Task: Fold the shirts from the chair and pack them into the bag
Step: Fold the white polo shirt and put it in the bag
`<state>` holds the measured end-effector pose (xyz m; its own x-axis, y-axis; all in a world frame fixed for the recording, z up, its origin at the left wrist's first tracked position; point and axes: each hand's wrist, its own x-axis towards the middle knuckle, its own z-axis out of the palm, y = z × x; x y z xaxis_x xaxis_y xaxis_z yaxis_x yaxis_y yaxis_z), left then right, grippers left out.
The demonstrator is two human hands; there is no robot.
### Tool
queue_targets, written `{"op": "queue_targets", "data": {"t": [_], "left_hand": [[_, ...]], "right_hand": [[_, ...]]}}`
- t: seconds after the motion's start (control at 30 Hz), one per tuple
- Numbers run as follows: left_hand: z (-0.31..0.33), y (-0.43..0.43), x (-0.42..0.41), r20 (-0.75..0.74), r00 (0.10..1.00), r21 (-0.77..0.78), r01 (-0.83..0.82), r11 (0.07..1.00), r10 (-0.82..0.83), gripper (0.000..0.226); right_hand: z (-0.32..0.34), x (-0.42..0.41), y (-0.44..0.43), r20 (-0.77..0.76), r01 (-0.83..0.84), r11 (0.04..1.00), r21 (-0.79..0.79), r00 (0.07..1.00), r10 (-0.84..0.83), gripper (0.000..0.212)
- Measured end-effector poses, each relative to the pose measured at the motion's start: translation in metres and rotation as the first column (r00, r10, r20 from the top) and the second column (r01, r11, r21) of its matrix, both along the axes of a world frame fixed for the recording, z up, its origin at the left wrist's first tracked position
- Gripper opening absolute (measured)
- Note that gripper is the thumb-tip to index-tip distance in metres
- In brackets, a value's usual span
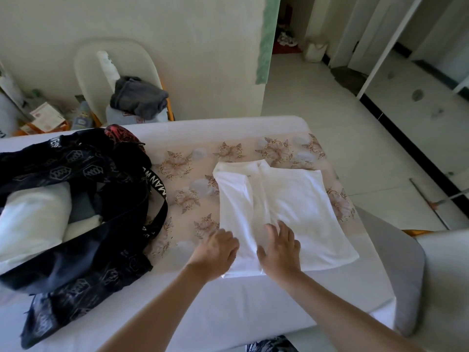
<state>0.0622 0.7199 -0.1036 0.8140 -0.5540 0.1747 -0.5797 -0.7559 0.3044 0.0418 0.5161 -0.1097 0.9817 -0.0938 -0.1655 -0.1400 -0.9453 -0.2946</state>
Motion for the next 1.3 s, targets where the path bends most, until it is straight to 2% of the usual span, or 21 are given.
{"op": "queue_targets", "data": {"t": [0.07,0.13,0.2,0.33,0.43,0.5,0.57,0.63,0.7,0.77,0.83,0.9,1.0,1.07,1.1,1.17,1.2,1.23,1.27,1.3], "left_hand": [[0.004,-0.014,0.025,0.004,0.999,0.052,-0.034,0.998,0.034,0.017],[0.004,-0.020,0.047,-0.150,0.988,0.293,0.012,0.956,0.034,0.040],[0.004,-0.020,0.065,-0.313,0.948,0.445,0.091,0.891,0.059,0.053],[0.007,-0.027,0.078,-0.344,0.937,0.446,0.098,0.890,0.069,0.058],[0.017,-0.042,0.078,-0.373,0.927,0.467,0.143,0.873,0.047,0.054],[0.017,-0.049,0.081,-0.352,0.935,0.434,0.135,0.891,0.030,0.047],[0.015,-0.049,0.088,-0.205,0.978,0.354,0.032,0.935,0.044,0.044],[0.010,-0.041,0.096,-0.112,0.976,0.284,-0.146,0.948,0.184,0.049],[0.003,-0.027,0.105,-0.146,0.912,0.264,-0.337,0.904,0.382,0.056],[-0.003,-0.016,0.111,-0.228,0.878,0.242,-0.368,0.898,0.421,0.047],[0.002,-0.012,0.115,-0.357,0.855,0.035,-0.390,0.920,0.376,0.032],[0.013,-0.014,0.124,-0.482,0.773,-0.104,-0.517,0.849,0.412,0.026],[0.017,-0.021,0.140,-0.420,0.740,-0.038,-0.593,0.804,0.526,0.029],[0.013,-0.027,0.141,-0.356,0.766,0.050,-0.556,0.829,0.535,0.039],[0.008,-0.028,0.138,-0.263,0.825,0.089,-0.496,0.864,0.501,0.045],[-0.002,-0.032,0.127,-0.003,0.953,0.098,-0.300,0.949,0.302,0.051],[-0.008,-0.033,0.121,0.096,0.981,0.096,-0.177,0.979,0.168,0.046],[-0.015,-0.031,0.116,0.110,0.992,0.132,-0.079,0.988,0.064,0.039],[-0.019,-0.028,0.111,0.024,0.999,0.217,-0.034,0.976,0.030,0.039],[-0.021,-0.023,0.105,-0.116,0.991,0.325,-0.022,0.945,0.063,0.051]], "right_hand": [[-0.004,0.000,-0.003,-0.173,0.073,0.997,0.018,0.982,-0.069,0.070],[-0.010,0.001,-0.007,-0.295,0.074,0.997,-0.025,0.952,-0.078,0.080],[-0.014,0.003,-0.013,-0.327,0.009,0.998,-0.061,0.945,-0.028,0.088],[-0.012,0.028,-0.049,-0.300,-0.155,0.985,-0.078,0.946,0.125,0.088],[-0.005,0.062,-0.092,-0.301,-0.281,0.943,-0.177,0.928,0.220,0.084],[-0.002,0.080,-0.110,-0.240,-0.218,0.942,-0.256,0.958,0.156,0.085],[0.000,0.088,-0.114,-0.079,-0.107,0.941,-0.321,0.993,0.085,0.082],[0.000,0.084,-0.108,0.062,-0.036,0.951,-0.306,0.996,0.058,0.072],[-0.003,0.074,-0.097,0.144,-0.004,0.968,-0.252,0.989,0.041,0.059],[-0.007,0.066,-0.089,0.146,0.056,0.979,-0.196,0.989,-0.028,0.055],[-0.016,0.061,-0.091,0.101,0.125,0.977,-0.175,0.989,-0.108,0.060],[-0.024,0.060,-0.097,0.044,0.110,0.973,-0.201,0.994,-0.103,0.069],[-0.023,0.064,-0.109,0.038,0.064,0.967,-0.246,0.998,-0.057,0.078],[-0.021,0.065,-0.112,0.101,0.015,0.965,-0.261,0.995,0.012,0.076],[-0.021,0.064,-0.111,0.140,-0.046,0.965,-0.257,0.987,0.084,0.072],[-0.023,0.058,-0.102,0.169,-0.208,0.953,-0.222,0.954,0.247,0.060],[-0.025,0.054,-0.097,0.137,-0.276,0.940,-0.201,0.942,0.306,0.056],[-0.026,0.050,-0.094,0.068,-0.314,0.933,-0.176,0.942,0.330,0.055],[-0.027,0.048,-0.095,-0.024,-0.323,0.935,-0.145,0.946,0.323,0.060],[-0.028,0.046,-0.097,-0.106,-0.307,0.945,-0.117,0.949,0.295,0.066]]}}
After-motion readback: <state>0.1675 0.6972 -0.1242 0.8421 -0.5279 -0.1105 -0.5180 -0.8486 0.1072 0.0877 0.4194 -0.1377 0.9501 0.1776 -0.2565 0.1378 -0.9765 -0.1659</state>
